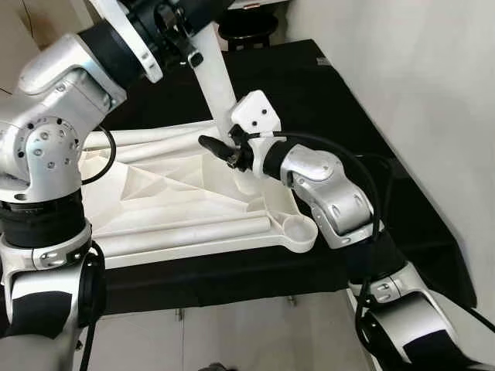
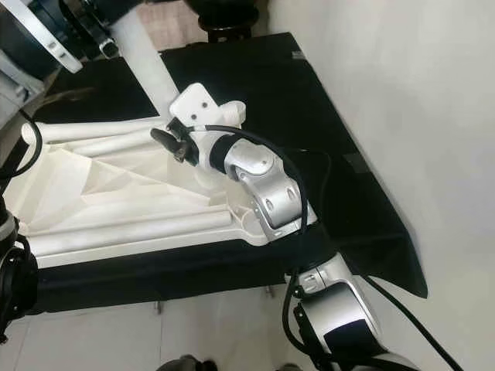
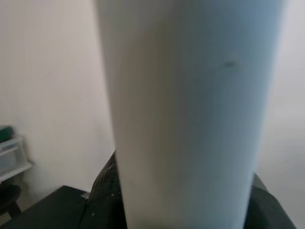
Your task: Building children table
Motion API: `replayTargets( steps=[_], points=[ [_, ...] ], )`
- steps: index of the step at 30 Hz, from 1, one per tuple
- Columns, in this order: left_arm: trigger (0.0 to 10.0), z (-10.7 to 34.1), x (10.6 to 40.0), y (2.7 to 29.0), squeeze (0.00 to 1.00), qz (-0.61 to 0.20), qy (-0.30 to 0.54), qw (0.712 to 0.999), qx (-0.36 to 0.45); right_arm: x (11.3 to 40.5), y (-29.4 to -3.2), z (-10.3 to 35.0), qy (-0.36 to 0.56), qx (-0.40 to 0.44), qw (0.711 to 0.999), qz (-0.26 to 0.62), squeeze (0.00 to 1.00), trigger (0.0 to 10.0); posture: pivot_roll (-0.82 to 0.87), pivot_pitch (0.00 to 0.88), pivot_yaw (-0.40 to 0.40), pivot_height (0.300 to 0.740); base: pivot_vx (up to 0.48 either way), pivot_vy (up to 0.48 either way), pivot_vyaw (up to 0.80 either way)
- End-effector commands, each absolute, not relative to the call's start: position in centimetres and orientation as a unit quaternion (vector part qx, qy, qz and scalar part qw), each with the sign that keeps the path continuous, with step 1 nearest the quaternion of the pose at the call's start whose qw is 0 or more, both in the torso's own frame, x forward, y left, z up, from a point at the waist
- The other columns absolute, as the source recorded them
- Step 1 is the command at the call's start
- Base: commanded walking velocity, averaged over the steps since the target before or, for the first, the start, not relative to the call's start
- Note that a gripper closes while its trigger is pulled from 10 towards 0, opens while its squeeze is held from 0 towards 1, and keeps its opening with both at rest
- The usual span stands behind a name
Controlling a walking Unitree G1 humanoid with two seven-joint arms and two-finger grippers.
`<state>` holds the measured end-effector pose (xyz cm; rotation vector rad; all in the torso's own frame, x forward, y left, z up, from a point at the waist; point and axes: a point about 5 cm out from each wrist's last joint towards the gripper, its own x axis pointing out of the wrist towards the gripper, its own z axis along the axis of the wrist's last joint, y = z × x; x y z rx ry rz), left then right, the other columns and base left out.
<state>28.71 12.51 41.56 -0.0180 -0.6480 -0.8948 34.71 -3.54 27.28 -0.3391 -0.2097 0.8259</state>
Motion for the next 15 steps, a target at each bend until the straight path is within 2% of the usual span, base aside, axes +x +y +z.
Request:
replayTargets(
  steps=[1, 6, 7, 8, 9, 15],
  points=[
    [0.0, 41.2, 28.6, 11.6, 0.00, -0.443, -0.314, 0.840, -0.006, 34.2, -2.0, 26.7, -0.089, -0.155, 0.888, 0.424, 1.00, 10.0, 0.02, 0.081, 0.105, 0.740, 0.000, 0.000, 0.00],
    [0.0, 41.0, 28.5, 11.1, 0.00, -0.478, -0.310, 0.821, -0.015, 34.4, -1.4, 26.2, -0.076, -0.131, 0.888, 0.434, 1.00, 10.0, 0.03, 0.071, 0.101, 0.740, 0.000, 0.000, 0.00],
    [0.0, 41.1, 28.3, 11.1, 0.00, -0.486, -0.313, 0.816, -0.016, 34.4, -1.1, 25.9, -0.070, -0.132, 0.887, 0.436, 0.62, 10.0, 0.03, 0.071, 0.099, 0.740, 0.000, 0.000, 0.00],
    [0.0, 41.1, 28.3, 11.1, 0.00, -0.486, -0.313, 0.816, -0.016, 34.4, -1.1, 25.9, -0.070, -0.132, 0.887, 0.436, 0.62, 10.0, 0.03, 0.071, 0.099, 0.740, 0.000, 0.000, 0.00],
    [0.0, 41.4, 27.8, 11.1, 0.00, -0.499, -0.323, 0.804, -0.019, 34.5, -0.4, 25.4, -0.058, -0.130, 0.886, 0.442, 0.00, 10.0, 0.03, 0.070, 0.098, 0.740, 0.000, 0.000, 0.00],
    [0.0, 41.9, 27.4, 11.0, 0.00, -0.502, -0.336, 0.797, -0.017, 34.5, 0.4, 24.6, -0.044, -0.125, 0.884, 0.449, 0.00, 10.0, 0.04, 0.068, 0.097, 0.740, 0.000, 0.000, 0.00]
  ],
)
